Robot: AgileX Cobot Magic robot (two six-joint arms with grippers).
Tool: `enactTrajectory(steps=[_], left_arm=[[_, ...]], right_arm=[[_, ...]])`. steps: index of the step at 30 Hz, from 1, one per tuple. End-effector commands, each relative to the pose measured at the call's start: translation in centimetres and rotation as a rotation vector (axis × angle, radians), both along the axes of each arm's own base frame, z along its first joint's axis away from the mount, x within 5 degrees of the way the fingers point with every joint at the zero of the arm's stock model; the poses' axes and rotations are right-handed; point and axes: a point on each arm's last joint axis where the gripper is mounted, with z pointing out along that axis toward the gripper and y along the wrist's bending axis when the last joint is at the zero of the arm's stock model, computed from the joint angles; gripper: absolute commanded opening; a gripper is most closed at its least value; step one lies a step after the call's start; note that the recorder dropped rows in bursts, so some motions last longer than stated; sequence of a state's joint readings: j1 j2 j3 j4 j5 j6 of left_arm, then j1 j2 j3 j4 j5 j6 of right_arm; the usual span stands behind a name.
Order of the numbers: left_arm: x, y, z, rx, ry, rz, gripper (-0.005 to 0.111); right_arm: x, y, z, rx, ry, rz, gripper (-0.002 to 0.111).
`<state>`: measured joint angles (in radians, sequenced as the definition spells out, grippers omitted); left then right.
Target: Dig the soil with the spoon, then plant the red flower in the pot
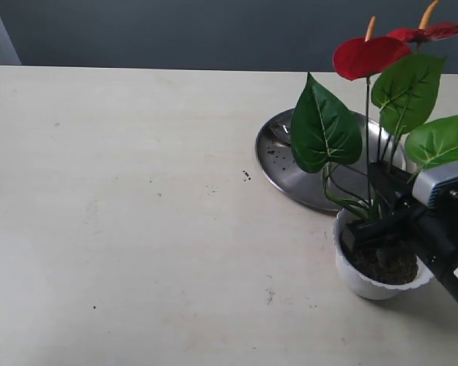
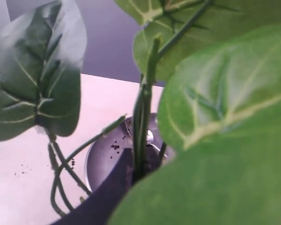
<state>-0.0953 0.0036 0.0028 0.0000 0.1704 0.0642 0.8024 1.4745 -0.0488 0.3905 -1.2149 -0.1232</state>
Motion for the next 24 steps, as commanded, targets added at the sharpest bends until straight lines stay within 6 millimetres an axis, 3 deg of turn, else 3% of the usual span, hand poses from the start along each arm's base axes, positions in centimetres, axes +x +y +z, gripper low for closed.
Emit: enactTrajectory(steps=[1, 8, 24], left_arm=[[0.0, 0.0, 0.2, -0.001, -0.013, -0.007, 0.0], [0.0, 0.0, 0.2, -0.001, -0.013, -0.007, 0.0], [0.0, 0.0, 0.2, -0.001, -0.013, -0.007, 0.0]], right_arm=[[0.1, 0.1, 0.1, -0.005, -0.011, 0.007, -0.001], [-0.8, -1.0, -0.8, -0.043, 0.03, -0.008, -0.001], [-0.8, -0.9, -0.8, -0.033, 0.035, -0.001, -0.001]])
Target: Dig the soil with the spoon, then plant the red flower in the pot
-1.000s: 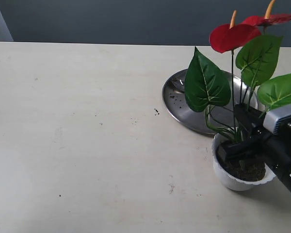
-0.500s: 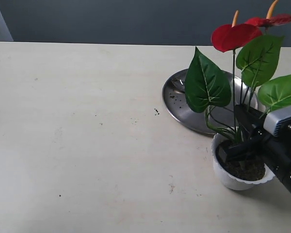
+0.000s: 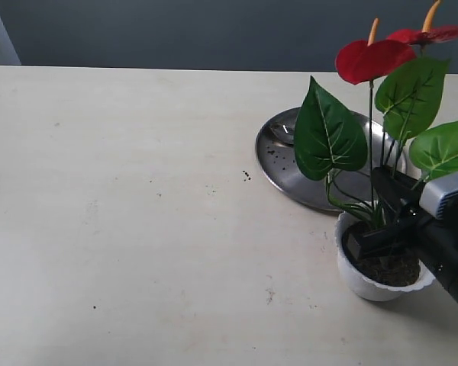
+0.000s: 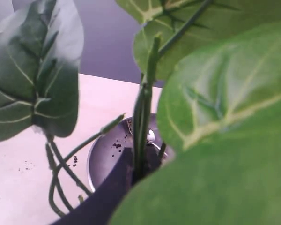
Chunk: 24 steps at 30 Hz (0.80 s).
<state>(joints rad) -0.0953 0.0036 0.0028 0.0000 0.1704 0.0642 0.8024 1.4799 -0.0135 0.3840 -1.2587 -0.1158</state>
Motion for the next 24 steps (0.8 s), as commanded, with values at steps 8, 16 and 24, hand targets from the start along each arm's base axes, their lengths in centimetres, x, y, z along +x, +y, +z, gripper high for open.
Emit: enactTrajectory(steps=[8, 16, 24], left_arm=[[-0.04, -0.03, 0.18, -0.001, -0.013, -0.007, 0.0], [-0.04, -0.03, 0.18, -0.001, -0.013, -0.007, 0.0], [-0.04, -0.03, 0.18, -0.001, -0.013, -0.007, 0.0]], right_arm=[[-0.25, -0.32, -0.57, -0.011, 0.052, -0.006, -0.001], [-0.22, -0.39, -0.58, -0.004, 0.056, -0.016, -0.001], [-0.37, -0.48, -1.32, -0.036, 0.133, -0.02, -0.001]])
